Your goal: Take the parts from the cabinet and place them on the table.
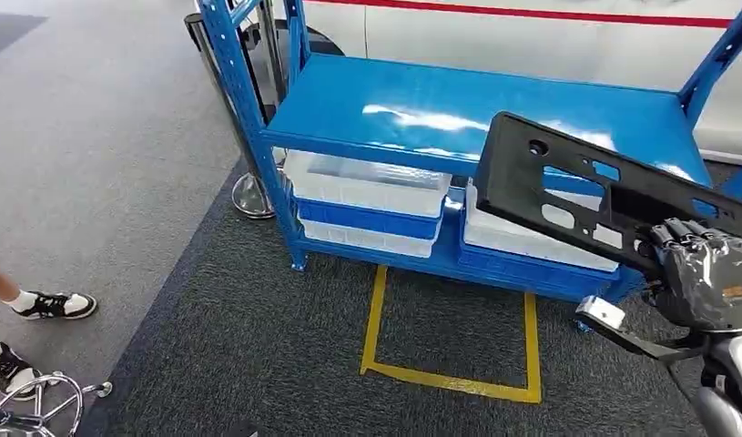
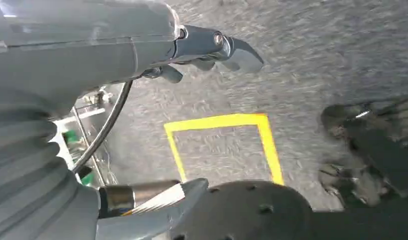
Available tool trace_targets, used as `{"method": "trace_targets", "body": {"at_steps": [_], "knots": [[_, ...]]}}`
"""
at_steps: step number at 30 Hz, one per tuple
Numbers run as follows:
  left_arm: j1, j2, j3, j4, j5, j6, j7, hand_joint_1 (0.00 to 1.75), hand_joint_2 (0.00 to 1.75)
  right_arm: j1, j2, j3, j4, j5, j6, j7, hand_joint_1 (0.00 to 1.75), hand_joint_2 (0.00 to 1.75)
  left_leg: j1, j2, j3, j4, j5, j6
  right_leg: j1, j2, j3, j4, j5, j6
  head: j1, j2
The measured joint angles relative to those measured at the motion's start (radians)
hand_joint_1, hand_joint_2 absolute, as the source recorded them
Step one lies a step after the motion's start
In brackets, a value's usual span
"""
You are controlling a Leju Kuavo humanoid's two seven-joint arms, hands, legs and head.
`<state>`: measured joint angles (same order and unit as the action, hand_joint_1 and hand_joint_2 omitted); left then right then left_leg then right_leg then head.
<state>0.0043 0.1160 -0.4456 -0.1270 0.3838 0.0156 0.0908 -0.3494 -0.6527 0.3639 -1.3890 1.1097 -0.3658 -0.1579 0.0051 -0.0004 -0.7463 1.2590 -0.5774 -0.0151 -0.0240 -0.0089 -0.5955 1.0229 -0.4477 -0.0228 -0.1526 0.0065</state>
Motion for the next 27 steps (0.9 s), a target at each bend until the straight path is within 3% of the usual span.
{"method": "trace_targets", "body": {"at_steps": [1,2,3,4,5,6,7,9,10,11,12,13,15,16,17,18,19,20,21,22,25,26,27], "knots": [[-0.001,0.0,-0.002,0.0,0.0,0.0,0.0,0.0,1.75,0.001,0.0,-0.002,0.0,0.0,0.001,0.0,1.75,1.75,0.003,0.0,-0.001,0.057,-0.005,-0.004,0.0,0.0,-0.018,0.002,0.014,0.002,0.0,0.0],[-0.002,0.0,-0.002,0.0,0.002,0.0,0.0,0.0,1.75,0.003,0.0,-0.002,0.0,-0.002,0.002,0.0,1.75,1.75,0.006,0.0,0.013,0.075,0.019,-0.007,-0.001,0.0,-0.035,0.003,0.025,0.005,0.0,0.0],[-0.003,0.0,-0.003,0.0,0.003,-0.002,-0.001,0.0,1.75,0.004,0.0,-0.002,0.0,-0.002,0.003,0.0,1.75,1.75,0.009,0.0,0.045,0.055,0.059,-0.009,-0.002,-0.001,-0.051,0.006,0.037,0.008,0.0,0.0],[-0.004,0.0,-0.004,0.0,0.003,-0.003,-0.001,0.0,1.75,0.005,0.0,-0.003,0.0,-0.003,0.003,0.0,1.75,1.75,0.01,0.0,0.102,-0.008,0.096,-0.008,-0.004,-0.001,-0.068,0.01,0.049,0.013,0.0,0.0],[-0.005,0.0,-0.005,0.0,0.003,-0.005,-0.001,0.0,1.75,0.005,0.0,-0.005,0.0,-0.005,0.004,0.001,1.75,1.75,0.01,0.0,0.17,-0.093,0.102,-0.006,-0.005,-0.001,-0.08,0.012,0.058,0.018,0.0,0.0],[-0.008,0.0,-0.006,0.0,0.003,-0.006,-0.001,0.0,1.75,0.007,-0.002,-0.007,-0.002,-0.007,0.005,0.003,1.75,1.75,0.009,-0.002,0.247,-0.196,0.061,0.0,-0.004,-0.001,-0.085,0.016,0.066,0.025,-0.001,0.0],[-0.009,0.001,-0.006,0.0,0.003,-0.009,-0.001,0.0,1.75,0.009,-0.006,-0.015,-0.005,-0.011,0.008,0.007,1.75,1.75,0.003,-0.005,0.287,-0.274,0.032,0.007,-0.003,-0.002,-0.089,0.018,0.075,0.033,0.0,0.0],[-0.008,0.0,-0.008,0.0,0.003,-0.012,-0.001,0.0,1.75,0.008,-0.006,-0.022,-0.006,-0.014,0.015,0.009,1.75,1.75,-0.004,-0.006,0.271,-0.262,0.048,0.018,-0.005,-0.004,-0.084,0.003,0.098,0.046,0.001,0.0],[-0.007,0.0,-0.009,0.0,0.003,-0.011,-0.001,0.0,1.75,0.009,-0.006,-0.025,-0.008,-0.016,0.02,0.009,1.75,1.75,-0.006,-0.006,0.265,-0.263,0.057,0.027,-0.006,-0.003,-0.083,-0.004,0.11,0.054,0.002,0.0],[-0.008,0.0,-0.01,0.002,0.006,-0.011,-0.001,0.0,1.75,0.015,-0.006,-0.028,-0.008,-0.017,0.024,0.009,1.75,1.75,0.003,-0.003,0.254,-0.274,0.077,0.042,-0.01,-0.002,-0.09,-0.005,0.107,0.061,0.001,0.0],[-0.009,-0.002,-0.01,0.002,0.009,-0.011,-0.001,0.0,1.75,0.018,-0.007,-0.03,-0.008,-0.019,0.029,0.009,1.75,1.75,0.002,0.003,0.243,-0.274,0.091,0.054,-0.01,0.001,-0.106,0.017,0.061,0.059,0.002,0.0],[-0.009,-0.002,-0.012,0.002,0.01,-0.011,-0.001,0.0,1.75,0.019,-0.008,-0.032,-0.008,-0.021,0.032,0.01,1.75,1.75,0.0,0.005,0.227,-0.274,0.104,0.062,-0.009,0.002,-0.125,0.067,-0.006,0.058,0.003,0.0],[-0.008,-0.002,-0.016,0.002,0.012,-0.011,-0.002,0.0,1.75,0.019,-0.01,-0.035,-0.008,-0.023,0.034,0.011,1.75,1.75,-0.005,0.006,0.191,-0.271,0.131,0.067,-0.007,0.005,-0.161,0.221,-0.118,0.062,0.003,0.0],[-0.008,-0.002,-0.016,0.002,0.012,-0.011,-0.002,0.0,1.75,0.021,-0.009,-0.036,-0.008,-0.023,0.035,0.011,1.75,1.75,-0.009,0.006,0.173,-0.269,0.144,0.067,-0.007,0.006,-0.167,0.283,-0.133,0.063,0.003,0.0],[-0.009,-0.003,-0.018,0.002,0.013,-0.012,-0.002,0.0,1.75,0.023,-0.009,-0.036,-0.008,-0.023,0.036,0.011,1.75,1.75,-0.011,0.006,0.156,-0.266,0.154,0.066,-0.007,0.006,-0.158,0.311,-0.115,0.063,0.003,0.0],[-0.009,-0.005,-0.019,0.002,0.013,-0.012,-0.002,0.0,1.75,0.024,-0.009,-0.036,-0.008,-0.023,0.037,0.011,1.75,1.75,-0.011,0.006,0.137,-0.261,0.164,0.065,-0.006,0.006,-0.129,0.298,-0.077,0.062,0.003,0.0],[-0.009,-0.006,-0.024,0.002,0.013,-0.012,-0.002,0.0,1.75,0.023,-0.009,-0.036,-0.008,-0.024,0.038,0.011,1.75,1.75,-0.012,0.006,0.117,-0.253,0.173,0.063,-0.006,0.006,-0.078,0.247,-0.039,0.059,0.003,0.0],[-0.009,-0.006,-0.026,0.002,0.013,-0.013,-0.003,0.0,1.75,0.022,-0.01,-0.037,-0.008,-0.024,0.038,0.011,1.75,1.75,-0.012,0.006,0.101,-0.244,0.18,0.059,-0.004,0.006,-0.017,0.173,-0.024,0.055,0.003,0.0],[-0.009,-0.006,-0.027,0.002,0.013,-0.013,-0.005,0.0,1.75,0.021,-0.011,-0.039,-0.008,-0.024,0.038,0.011,1.75,1.75,-0.011,0.006,0.092,-0.234,0.185,0.056,-0.003,0.006,0.047,0.085,-0.051,0.048,0.003,0.0],[-0.009,-0.008,-0.029,0.002,0.014,-0.013,-0.007,0.0,1.75,0.02,-0.013,-0.041,-0.01,-0.024,0.038,0.011,1.75,1.75,-0.017,0.004,0.081,-0.227,0.19,0.05,0.007,0.006,0.092,0.011,-0.089,0.043,0.003,0.0],[-0.008,-0.008,-0.032,0.003,0.014,-0.013,-0.01,0.0,1.75,0.018,-0.017,-0.049,-0.011,-0.025,0.04,0.012,1.75,1.75,-0.012,0.004,0.079,-0.236,0.219,0.032,0.013,0.006,0.077,0.009,-0.076,0.028,0.001,0.0],[-0.004,-0.008,-0.032,0.006,0.014,-0.013,-0.01,0.0,1.75,0.019,-0.016,-0.049,-0.011,-0.025,0.04,0.012,1.75,1.75,-0.018,0.001,0.074,-0.238,0.225,0.024,0.002,0.004,0.068,-0.001,-0.061,0.017,0.003,0.0],[-0.004,-0.008,-0.033,0.007,0.014,-0.013,-0.01,0.0,1.75,0.017,-0.016,-0.049,-0.011,-0.025,0.04,0.012,1.75,1.75,-0.013,-0.001,0.064,-0.224,0.194,0.019,-0.001,-0.001,0.058,-0.004,-0.047,0.01,0.002,0.0]]}}
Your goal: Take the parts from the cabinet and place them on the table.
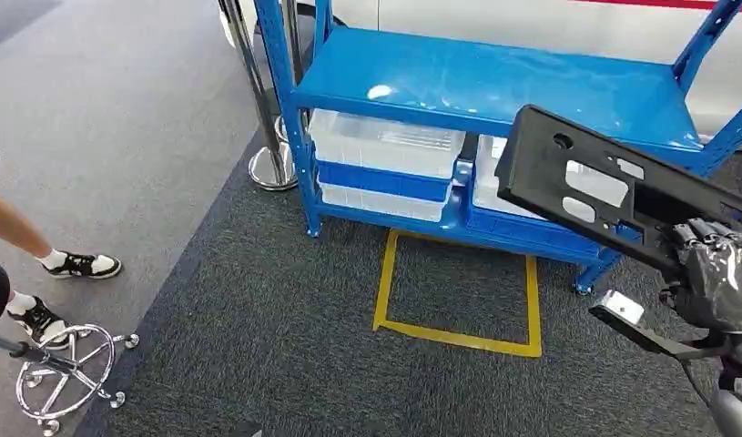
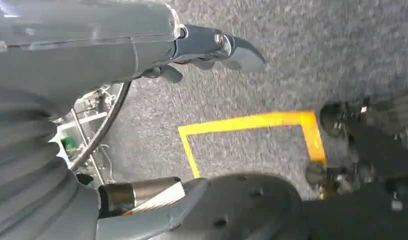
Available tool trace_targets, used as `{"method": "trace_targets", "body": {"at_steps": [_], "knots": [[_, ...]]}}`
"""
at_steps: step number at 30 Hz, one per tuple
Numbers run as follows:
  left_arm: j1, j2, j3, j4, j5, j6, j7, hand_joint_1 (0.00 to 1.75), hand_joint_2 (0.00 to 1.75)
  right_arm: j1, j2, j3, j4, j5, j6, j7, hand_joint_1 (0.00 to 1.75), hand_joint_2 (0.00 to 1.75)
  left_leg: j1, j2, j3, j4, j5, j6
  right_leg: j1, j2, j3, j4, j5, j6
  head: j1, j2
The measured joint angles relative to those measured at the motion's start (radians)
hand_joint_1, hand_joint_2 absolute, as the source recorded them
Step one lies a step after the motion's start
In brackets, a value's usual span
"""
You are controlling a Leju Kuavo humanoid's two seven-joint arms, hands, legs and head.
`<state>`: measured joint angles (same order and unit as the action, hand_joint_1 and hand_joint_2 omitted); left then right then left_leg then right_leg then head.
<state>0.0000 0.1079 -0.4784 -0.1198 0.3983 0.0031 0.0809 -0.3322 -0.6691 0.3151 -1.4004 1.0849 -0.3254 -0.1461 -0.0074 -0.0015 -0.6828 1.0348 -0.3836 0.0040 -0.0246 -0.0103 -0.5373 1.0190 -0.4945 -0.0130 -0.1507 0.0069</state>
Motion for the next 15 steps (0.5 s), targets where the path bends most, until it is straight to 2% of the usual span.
{"method": "trace_targets", "body": {"at_steps": [1,2,3,4,5,6,7,8,9,10,11,12,13,14,15], "knots": [[0.0,0.0,0.0,0.0,0.0,-0.001,0.0,0.0,1.75,0.002,0.0,0.0,-0.001,0.0,0.0,0.0,1.75,1.75,0.002,0.0,-0.017,0.04,-0.061,-0.004,-0.001,-0.001,-0.015,0.0,0.013,-0.011,0.0,0.0],[-0.001,0.0,0.0,0.0,0.0,-0.001,0.0,0.0,1.75,0.002,0.0,0.0,-0.002,0.0,0.0,0.0,1.75,1.75,0.005,0.001,-0.035,0.106,-0.127,-0.01,-0.001,-0.001,-0.031,0.001,0.024,-0.011,0.0,0.0],[-0.001,0.0,0.0,0.0,0.0,-0.001,-0.001,0.0,1.75,0.002,0.0,0.0,-0.002,0.0,0.0,0.0,1.75,1.75,0.009,0.001,-0.051,0.183,-0.181,-0.015,0.0,-0.001,-0.049,0.002,0.037,-0.011,-0.001,0.0],[-0.001,0.0,0.0,0.0,0.002,-0.002,-0.002,0.0,1.75,0.002,0.0,0.0,-0.002,0.001,0.002,0.001,1.75,1.75,0.011,0.001,-0.061,0.253,-0.207,-0.019,0.0,-0.001,-0.066,0.004,0.051,-0.01,-0.001,0.0],[-0.002,0.0,0.0,0.0,0.003,-0.002,-0.003,0.0,1.75,0.002,0.0,0.0,-0.002,0.003,0.005,0.004,1.75,1.75,0.013,0.001,-0.057,0.293,-0.197,-0.022,0.0,-0.001,-0.084,0.006,0.063,-0.009,-0.001,0.0],[-0.002,0.0,0.0,0.0,0.004,-0.003,-0.005,0.0,1.75,0.003,0.0,0.0,-0.005,0.007,0.012,0.008,1.75,1.75,0.014,0.001,-0.036,0.293,-0.166,-0.023,0.0,-0.001,-0.1,0.008,0.074,-0.006,-0.001,0.0],[-0.002,0.001,0.0,0.0,0.006,-0.005,-0.007,0.0,1.75,0.004,0.0,0.0,-0.008,0.013,0.019,0.012,1.75,1.75,0.015,0.001,0.005,0.254,-0.124,-0.022,-0.001,-0.001,-0.117,0.011,0.085,-0.003,-0.001,0.0],[-0.002,0.002,0.0,0.0,0.008,-0.01,-0.007,0.0,1.75,0.003,0.0,0.0,-0.014,0.018,0.023,0.017,1.75,1.75,0.015,0.001,0.062,0.185,-0.097,-0.019,-0.001,-0.001,-0.13,0.013,0.094,0.0,-0.001,0.0],[-0.002,0.004,0.0,0.0,0.014,-0.014,-0.008,0.0,1.75,0.003,0.0,0.0,-0.02,0.023,0.029,0.023,1.75,1.75,0.014,0.0,0.141,0.085,-0.101,-0.012,-0.001,-0.001,-0.138,0.016,0.104,0.004,-0.001,0.0],[-0.004,0.006,0.0,0.0,0.018,-0.016,-0.008,0.0,1.75,0.002,0.0,0.0,-0.028,0.026,0.034,0.029,1.75,1.75,0.008,0.0,0.207,-0.013,-0.144,-0.007,0.002,-0.001,-0.145,0.017,0.112,0.011,-0.001,0.0],[-0.004,0.008,0.0,0.001,0.023,-0.017,-0.008,0.0,1.75,-0.001,0.0,0.0,-0.033,0.027,0.036,0.031,1.75,1.75,0.007,-0.001,0.221,-0.044,-0.151,0.0,0.0,-0.004,-0.145,0.014,0.124,0.017,0.0,0.0],[-0.002,0.008,0.0,0.002,0.025,-0.016,-0.008,0.0,1.75,-0.002,0.0,0.0,-0.037,0.027,0.037,0.034,1.75,1.75,0.003,-0.003,0.206,-0.04,-0.136,0.002,-0.002,-0.005,-0.141,0.005,0.136,0.022,0.0,0.0],[-0.002,0.008,0.0,0.002,0.031,-0.016,-0.008,0.0,1.75,-0.002,-0.002,0.0,-0.042,0.028,0.037,0.036,1.75,1.75,0.0,-0.002,0.205,-0.043,-0.134,0.005,-0.005,-0.004,-0.143,-0.002,0.148,0.029,-0.002,0.0],[-0.001,0.008,0.0,0.003,0.034,-0.014,-0.008,0.0,1.75,0.001,-0.006,0.0,-0.046,0.028,0.037,0.039,1.75,1.75,0.004,-0.001,0.196,-0.053,-0.117,0.018,0.001,-0.004,-0.145,-0.009,0.159,0.038,-0.001,0.0],[-0.003,0.007,0.0,0.003,0.035,-0.015,-0.008,0.0,1.75,0.002,-0.01,0.0,-0.047,0.028,0.037,0.039,1.75,1.75,0.01,0.005,0.194,-0.06,-0.102,0.029,-0.005,0.0,-0.152,0.001,0.135,0.039,0.0,0.0]]}}
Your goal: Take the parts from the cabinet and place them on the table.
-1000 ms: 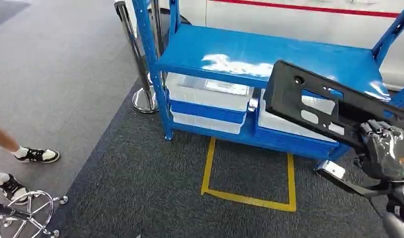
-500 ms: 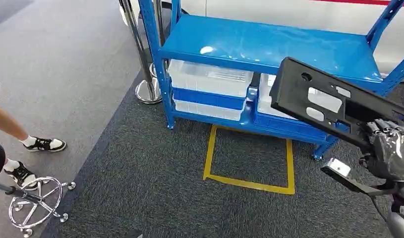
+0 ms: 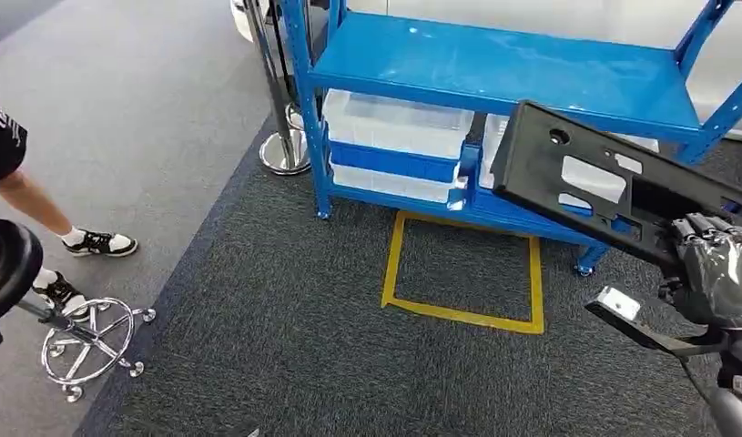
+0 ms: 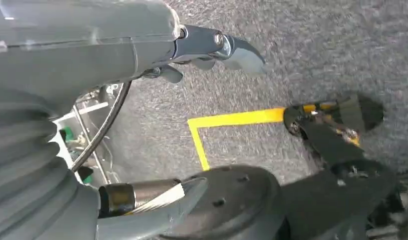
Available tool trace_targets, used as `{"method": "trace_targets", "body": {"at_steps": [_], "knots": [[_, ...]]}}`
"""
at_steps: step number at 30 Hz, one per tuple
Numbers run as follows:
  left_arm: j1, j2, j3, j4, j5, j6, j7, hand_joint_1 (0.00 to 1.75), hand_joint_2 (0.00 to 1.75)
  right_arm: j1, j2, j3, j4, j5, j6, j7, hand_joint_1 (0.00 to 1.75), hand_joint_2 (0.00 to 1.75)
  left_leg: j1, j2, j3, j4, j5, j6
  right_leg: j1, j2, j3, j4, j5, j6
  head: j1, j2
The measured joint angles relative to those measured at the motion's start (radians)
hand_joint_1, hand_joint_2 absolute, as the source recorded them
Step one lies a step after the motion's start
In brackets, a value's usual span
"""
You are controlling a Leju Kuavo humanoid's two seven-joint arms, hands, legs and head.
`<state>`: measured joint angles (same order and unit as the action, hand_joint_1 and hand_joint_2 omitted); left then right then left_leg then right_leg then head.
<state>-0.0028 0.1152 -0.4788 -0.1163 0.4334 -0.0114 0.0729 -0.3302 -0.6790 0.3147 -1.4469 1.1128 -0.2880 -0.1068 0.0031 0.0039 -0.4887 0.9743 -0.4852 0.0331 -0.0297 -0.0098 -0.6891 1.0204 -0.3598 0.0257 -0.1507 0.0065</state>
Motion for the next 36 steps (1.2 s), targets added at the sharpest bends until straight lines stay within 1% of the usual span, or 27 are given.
{"method": "trace_targets", "body": {"at_steps": [1,3,4,5,7,8,9,10,11,13,14,15,16,18,19,20,22,24,25,26,27,29,30,32,34,35,36], "knots": [[0.0,-0.001,0.0,0.0,0.001,0.0,0.0,0.0,1.75,0.0,-0.005,0.0,0.0,0.0,0.0,0.001,1.75,1.75,-0.001,0.001,-0.016,-0.001,0.012,0.016,0.003,0.003,-0.018,0.035,-0.061,-0.002,0.0,0.0],[0.002,-0.001,0.0,0.0,0.001,0.0,0.0,0.0,1.75,0.001,-0.007,0.0,-0.002,0.0,0.0,0.002,1.75,1.75,-0.002,0.004,-0.048,0.002,0.035,0.02,0.001,0.006,-0.054,0.176,-0.183,0.0,0.0,0.0],[0.002,-0.001,0.0,0.0,0.002,0.001,0.001,0.0,1.75,0.003,-0.007,-0.001,-0.002,0.0,0.0,0.003,1.75,1.75,-0.004,0.004,-0.064,0.006,0.046,0.02,0.001,0.006,-0.067,0.25,-0.214,0.004,0.001,0.0],[0.002,-0.002,0.0,0.0,0.005,0.001,0.001,0.0,1.75,0.008,-0.008,-0.001,-0.002,0.0,-0.001,0.004,1.75,1.75,-0.004,0.004,-0.081,0.01,0.056,0.019,0.001,0.006,-0.07,0.303,-0.214,0.006,0.0,0.0],[0.003,-0.006,0.0,0.0,0.01,0.002,0.001,0.0,1.75,0.022,-0.015,-0.005,-0.006,0.0,-0.002,0.007,1.75,1.75,-0.003,0.004,-0.118,0.025,0.071,0.015,0.0,0.006,-0.014,0.282,-0.148,0.009,0.0,0.0],[0.003,-0.011,0.0,0.0,0.015,0.003,0.001,0.0,1.75,0.028,-0.019,-0.01,-0.011,-0.001,-0.002,0.009,1.75,1.75,-0.001,0.003,-0.134,0.036,0.076,0.01,-0.003,0.006,0.043,0.213,-0.119,0.01,0.0,0.0],[0.004,-0.014,0.0,0.0,0.019,0.004,0.001,0.0,1.75,0.033,-0.023,-0.016,-0.019,-0.002,-0.003,0.01,1.75,1.75,0.0,0.003,-0.15,0.049,0.079,0.005,-0.005,0.005,0.111,0.123,-0.115,0.011,0.0,0.0],[0.004,-0.014,0.0,0.0,0.019,0.005,0.001,0.0,1.75,0.037,-0.027,-0.022,-0.025,-0.002,-0.004,0.011,1.75,1.75,-0.005,0.003,-0.165,0.058,0.082,0.0,-0.001,0.006,0.154,0.05,-0.16,0.01,0.0,0.0],[0.004,-0.015,0.0,0.0,0.019,0.005,0.001,0.0,1.75,0.05,-0.034,-0.031,-0.036,-0.003,-0.006,0.013,1.75,1.75,-0.006,0.003,-0.17,0.065,0.087,-0.006,0.006,0.01,0.17,0.01,-0.177,-0.001,-0.003,0.0],[0.009,-0.017,0.0,0.0,0.021,0.006,-0.001,0.0,1.75,0.075,-0.039,-0.049,-0.047,-0.004,-0.011,0.018,1.75,1.75,-0.006,-0.001,-0.173,0.058,0.109,-0.018,0.009,0.008,0.157,0.019,-0.166,-0.006,-0.001,0.0],[0.012,-0.018,0.0,0.001,0.024,0.008,-0.001,0.0,1.75,0.088,-0.04,-0.057,-0.053,-0.004,-0.011,0.021,1.75,1.75,-0.009,-0.001,-0.176,0.058,0.116,-0.026,0.008,0.006,0.149,0.019,-0.157,-0.016,-0.002,0.0],[0.011,-0.019,0.0,0.003,0.027,0.011,-0.001,0.0,1.75,0.103,-0.04,-0.065,-0.061,-0.003,-0.012,0.022,1.75,1.75,-0.004,0.0,-0.181,0.065,0.098,-0.033,-0.002,0.002,0.142,0.016,-0.147,-0.026,-0.001,0.0],[0.013,-0.021,0.0,0.003,0.032,0.013,-0.001,0.0,1.75,0.12,-0.04,-0.074,-0.073,0.002,-0.013,0.024,1.75,1.75,-0.003,-0.001,-0.194,0.094,0.05,-0.04,0.0,0.001,0.134,0.016,-0.139,-0.038,-0.001,0.0],[0.014,-0.023,0.0,0.003,0.04,0.016,-0.001,0.0,1.75,0.162,-0.04,-0.1,-0.099,0.019,-0.017,0.024,1.75,1.75,0.0,0.0,-0.231,0.231,-0.059,-0.049,0.003,-0.002,0.113,0.017,-0.122,-0.045,-0.001,0.0],[0.013,-0.023,0.0,0.003,0.041,0.016,-0.002,0.0,1.75,0.183,-0.04,-0.112,-0.111,0.027,-0.018,0.024,1.75,1.75,0.0,0.0,-0.249,0.308,-0.099,-0.052,0.006,-0.003,0.099,0.018,-0.113,-0.047,-0.001,0.0],[0.013,-0.025,0.0,0.003,0.042,0.017,-0.002,0.0,1.75,0.202,-0.039,-0.123,-0.122,0.03,-0.019,0.024,1.75,1.75,0.0,0.0,-0.253,0.368,-0.114,-0.052,0.009,-0.004,0.083,0.021,-0.103,-0.048,-0.002,0.0],[0.013,-0.026,0.0,0.003,0.043,0.017,0.0,0.0,1.75,0.229,-0.037,-0.137,-0.137,0.042,-0.019,0.025,1.75,1.75,-0.001,-0.001,-0.201,0.338,-0.065,-0.043,0.015,-0.004,0.06,0.025,-0.088,-0.049,-0.002,0.0],[0.012,-0.028,0.0,0.003,0.052,0.017,0.01,0.0,1.75,0.262,-0.033,-0.151,-0.154,0.068,-0.026,0.026,1.75,1.75,-0.01,-0.003,-0.076,0.172,-0.007,-0.015,0.025,-0.002,0.042,0.027,-0.072,-0.05,-0.002,0.0],[0.01,-0.027,-0.001,0.004,0.054,0.019,0.012,0.0,1.75,0.279,-0.027,-0.156,-0.16,0.08,-0.034,0.03,1.75,1.75,-0.018,-0.005,-0.019,0.08,-0.034,0.012,0.021,-0.003,0.039,0.026,-0.065,-0.051,-0.001,0.0],[0.011,-0.026,-0.001,0.006,0.055,0.021,0.014,0.0,1.75,0.288,-0.022,-0.158,-0.161,0.088,-0.045,0.035,1.75,1.75,-0.018,-0.003,0.018,0.019,-0.051,0.016,0.024,-0.002,0.036,0.024,-0.055,-0.045,0.0,0.0],[0.011,-0.027,-0.002,0.007,0.055,0.021,0.013,0.0,1.75,0.297,-0.016,-0.158,-0.161,0.092,-0.049,0.037,1.75,1.75,-0.022,-0.004,0.015,0.016,-0.048,0.012,0.016,-0.005,0.036,0.017,-0.046,-0.038,-0.001,0.0],[0.011,-0.028,-0.002,0.008,0.056,0.02,0.006,0.0,1.75,0.314,-0.01,-0.16,-0.163,0.095,-0.055,0.039,1.75,1.75,-0.031,-0.004,0.009,0.002,-0.023,0.023,0.006,-0.005,0.037,0.001,-0.023,-0.025,-0.003,0.0],[0.011,-0.029,-0.004,0.009,0.058,0.019,0.0,0.0,1.75,0.32,-0.01,-0.164,-0.163,0.093,-0.055,0.039,1.75,1.75,-0.023,-0.001,0.013,-0.032,0.009,0.032,0.013,-0.002,0.034,-0.006,-0.018,-0.02,-0.003,0.0],[0.008,-0.031,-0.011,0.009,0.059,0.014,-0.006,0.0,1.75,0.317,-0.008,-0.175,-0.163,0.082,-0.049,0.033,1.75,1.75,-0.02,0.008,-0.003,-0.049,0.042,0.038,0.009,0.005,0.018,0.042,-0.116,-0.014,0.0,0.0],[0.007,-0.032,-0.016,0.009,0.061,0.014,-0.007,0.0,1.75,0.314,-0.008,-0.186,-0.166,0.074,-0.042,0.032,1.75,1.75,-0.018,0.01,-0.038,-0.042,0.063,0.033,0.002,0.007,-0.008,0.18,-0.226,-0.003,0.0,0.0],[0.006,-0.034,-0.018,0.009,0.061,0.013,-0.007,0.0,1.75,0.314,-0.008,-0.188,-0.166,0.071,-0.037,0.028,1.75,1.75,-0.017,0.011,-0.057,-0.033,0.072,0.03,-0.002,0.007,-0.016,0.246,-0.243,0.004,0.001,0.0],[0.006,-0.037,-0.02,0.009,0.063,0.013,-0.007,0.0,1.75,0.314,-0.008,-0.188,-0.166,0.071,-0.034,0.025,1.75,1.75,-0.014,0.011,-0.078,-0.022,0.079,0.025,-0.005,0.007,-0.011,0.281,-0.224,0.011,0.0,0.0]]}}
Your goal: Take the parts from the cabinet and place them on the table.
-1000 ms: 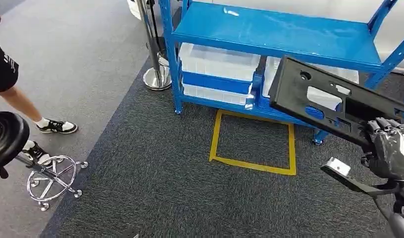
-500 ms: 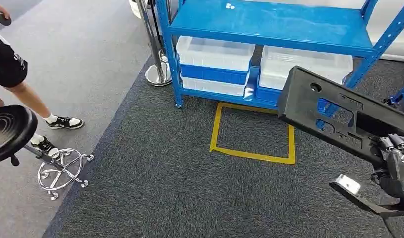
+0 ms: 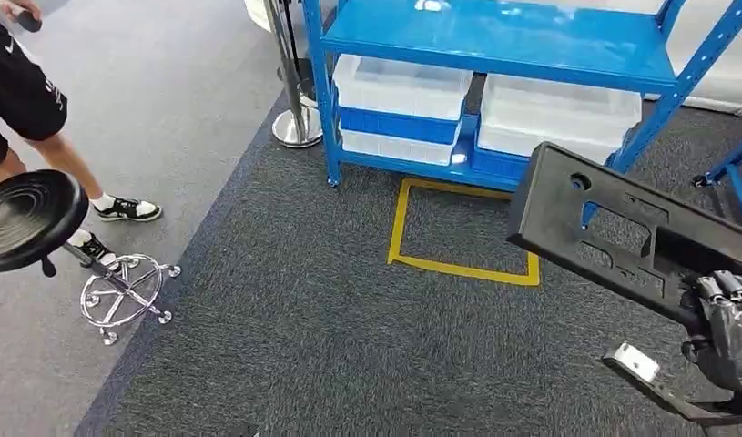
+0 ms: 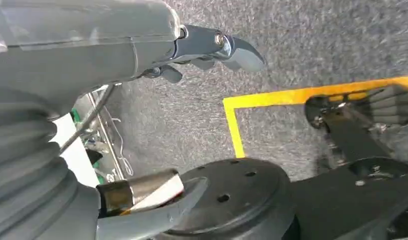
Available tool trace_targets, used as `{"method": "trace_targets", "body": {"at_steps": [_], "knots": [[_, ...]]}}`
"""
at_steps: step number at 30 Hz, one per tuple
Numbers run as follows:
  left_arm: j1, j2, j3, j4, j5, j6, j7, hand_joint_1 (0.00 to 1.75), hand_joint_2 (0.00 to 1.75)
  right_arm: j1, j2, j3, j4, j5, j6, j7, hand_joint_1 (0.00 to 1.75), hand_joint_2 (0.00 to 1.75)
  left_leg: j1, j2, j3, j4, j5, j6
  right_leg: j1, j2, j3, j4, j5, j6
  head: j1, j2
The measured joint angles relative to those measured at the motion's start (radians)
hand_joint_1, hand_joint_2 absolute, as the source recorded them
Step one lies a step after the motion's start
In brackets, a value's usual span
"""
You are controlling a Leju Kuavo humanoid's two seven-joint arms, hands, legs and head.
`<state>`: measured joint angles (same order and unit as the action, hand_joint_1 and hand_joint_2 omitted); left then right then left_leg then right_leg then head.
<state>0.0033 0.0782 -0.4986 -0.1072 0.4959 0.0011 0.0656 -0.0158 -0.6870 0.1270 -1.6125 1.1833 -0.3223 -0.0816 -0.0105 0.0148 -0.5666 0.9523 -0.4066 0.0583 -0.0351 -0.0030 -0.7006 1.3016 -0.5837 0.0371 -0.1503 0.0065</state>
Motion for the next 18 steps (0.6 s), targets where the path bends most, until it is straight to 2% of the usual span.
{"method": "trace_targets", "body": {"at_steps": [1,2,3,4,5,6,7,8,9,10,11,12,13,14,15,16,17,18], "knots": [[0.0,-0.002,-0.002,0.0,0.005,-0.001,0.001,0.0,1.75,-0.001,0.0,0.0,0.0,-0.002,0.002,-0.002,1.75,1.75,0.005,0.0,-0.025,0.015,0.006,-0.006,-0.004,0.0,0.021,-0.002,0.043,0.008,0.0,0.0],[-0.001,-0.005,-0.003,0.0,0.009,-0.002,0.005,0.0,1.75,-0.004,0.0,0.0,0.0,-0.003,0.006,-0.003,1.75,1.75,0.013,0.001,-0.047,0.032,0.011,-0.013,-0.009,0.0,0.055,-0.034,0.082,0.017,0.0,0.0],[-0.001,-0.006,-0.004,0.0,0.01,-0.005,0.008,0.0,1.75,-0.008,0.0,0.0,0.0,-0.006,0.009,-0.003,1.75,1.75,0.022,0.001,-0.075,0.056,0.014,-0.02,-0.017,-0.001,0.113,-0.106,0.107,0.031,0.0,0.0],[-0.003,-0.006,-0.005,0.0,0.011,-0.009,0.009,0.0,1.75,-0.013,0.0,-0.001,0.0,-0.01,0.013,-0.003,1.75,1.75,0.021,0.001,-0.098,0.081,0.016,-0.029,-0.023,0.0,0.16,-0.191,0.06,0.049,0.0,0.0],[-0.002,0.003,-0.005,0.001,0.011,-0.012,0.003,0.0,1.75,-0.018,0.002,-0.001,-0.001,-0.013,0.016,-0.003,1.75,1.75,0.018,-0.002,-0.116,0.1,0.013,-0.037,-0.009,-0.002,0.204,-0.257,0.016,0.045,0.005,0.0],[0.0,-0.002,-0.006,0.001,0.012,-0.016,-0.003,0.0,1.75,-0.017,0.0,-0.002,-0.001,-0.019,0.021,-0.001,1.75,1.75,0.013,-0.001,-0.115,0.103,0.016,-0.041,-0.01,0.002,0.188,-0.246,0.01,0.011,-0.003,0.0],[0.0,-0.002,-0.006,0.001,0.013,-0.019,-0.005,0.0,1.75,-0.017,-0.001,-0.003,-0.002,-0.025,0.026,-0.001,1.75,1.75,0.014,-0.001,-0.117,0.107,0.022,-0.043,-0.016,0.002,0.183,-0.241,0.011,0.002,-0.003,0.0],[0.0,-0.002,-0.007,0.001,0.016,-0.019,-0.005,0.0,1.75,-0.018,-0.001,-0.003,-0.002,-0.032,0.033,-0.002,1.75,1.75,0.014,0.0,-0.117,0.101,0.032,-0.05,-0.012,0.004,0.177,-0.237,0.016,-0.006,-0.003,0.0],[0.003,-0.002,-0.01,0.002,0.016,-0.02,-0.005,0.0,1.75,-0.018,-0.001,-0.004,-0.002,-0.037,0.036,-0.001,1.75,1.75,0.017,0.0,-0.121,0.1,0.04,-0.059,-0.011,0.004,0.168,-0.236,0.026,-0.021,-0.003,0.0],[0.004,-0.002,-0.011,0.004,0.016,-0.02,-0.005,0.0,1.75,-0.022,-0.001,-0.005,-0.002,-0.037,0.038,-0.001,1.75,1.75,0.02,-0.003,-0.13,0.113,0.015,-0.064,-0.011,0.005,0.161,-0.237,0.037,-0.033,-0.005,0.0],[0.004,-0.002,-0.013,0.004,0.016,-0.021,-0.005,0.0,1.75,-0.023,-0.001,-0.006,-0.002,-0.039,0.039,-0.001,1.75,1.75,0.021,-0.004,-0.144,0.152,-0.043,-0.066,-0.01,0.01,0.15,-0.237,0.047,-0.038,-0.003,0.0],[0.003,-0.002,-0.014,0.004,0.016,-0.021,-0.005,0.0,1.75,-0.023,-0.001,-0.007,-0.002,-0.039,0.039,-0.001,1.75,1.75,0.021,-0.005,-0.163,0.219,-0.103,-0.068,-0.007,0.015,0.138,-0.237,0.057,-0.041,-0.005,0.0],[0.002,-0.002,-0.016,0.004,0.016,-0.021,-0.005,0.0,1.75,-0.023,-0.001,-0.008,-0.002,-0.039,0.039,-0.001,1.75,1.75,0.021,-0.006,-0.185,0.299,-0.15,-0.069,-0.004,0.021,0.128,-0.237,0.067,-0.043,-0.004,0.0],[0.002,-0.002,-0.019,0.004,0.016,-0.021,-0.006,0.0,1.75,-0.023,-0.001,-0.008,-0.002,-0.039,0.039,-0.001,1.75,1.75,0.021,-0.006,-0.199,0.364,-0.177,-0.068,-0.001,0.027,0.116,-0.236,0.076,-0.045,-0.004,0.0],[0.002,-0.002,-0.021,0.004,0.016,-0.021,-0.006,0.0,1.75,-0.023,0.0,-0.008,-0.002,-0.039,0.039,-0.001,1.75,1.75,0.021,-0.006,-0.198,0.398,-0.176,-0.064,0.003,0.035,0.104,-0.236,0.084,-0.047,-0.004,0.0],[0.002,-0.002,-0.022,0.004,0.016,-0.022,-0.006,0.0,1.75,-0.023,0.0,-0.008,-0.002,-0.039,0.04,-0.001,1.75,1.75,0.02,-0.008,-0.175,0.384,-0.151,-0.057,0.007,0.046,0.094,-0.235,0.092,-0.047,-0.004,0.0],[0.002,-0.002,-0.024,0.004,0.017,-0.021,-0.007,0.0,1.75,-0.023,0.0,-0.009,-0.002,-0.04,0.04,-0.001,1.75,1.75,0.017,-0.011,-0.131,0.329,-0.119,-0.046,0.011,0.056,0.085,-0.235,0.1,-0.046,-0.004,0.0],[0.002,-0.002,-0.024,0.004,0.02,-0.02,-0.012,0.0,1.75,-0.023,0.0,-0.011,-0.002,-0.043,0.04,-0.001,1.75,1.75,0.012,-0.026,-0.069,0.24,-0.094,-0.03,0.015,0.066,0.079,-0.235,0.106,-0.045,-0.004,0.0]]}}
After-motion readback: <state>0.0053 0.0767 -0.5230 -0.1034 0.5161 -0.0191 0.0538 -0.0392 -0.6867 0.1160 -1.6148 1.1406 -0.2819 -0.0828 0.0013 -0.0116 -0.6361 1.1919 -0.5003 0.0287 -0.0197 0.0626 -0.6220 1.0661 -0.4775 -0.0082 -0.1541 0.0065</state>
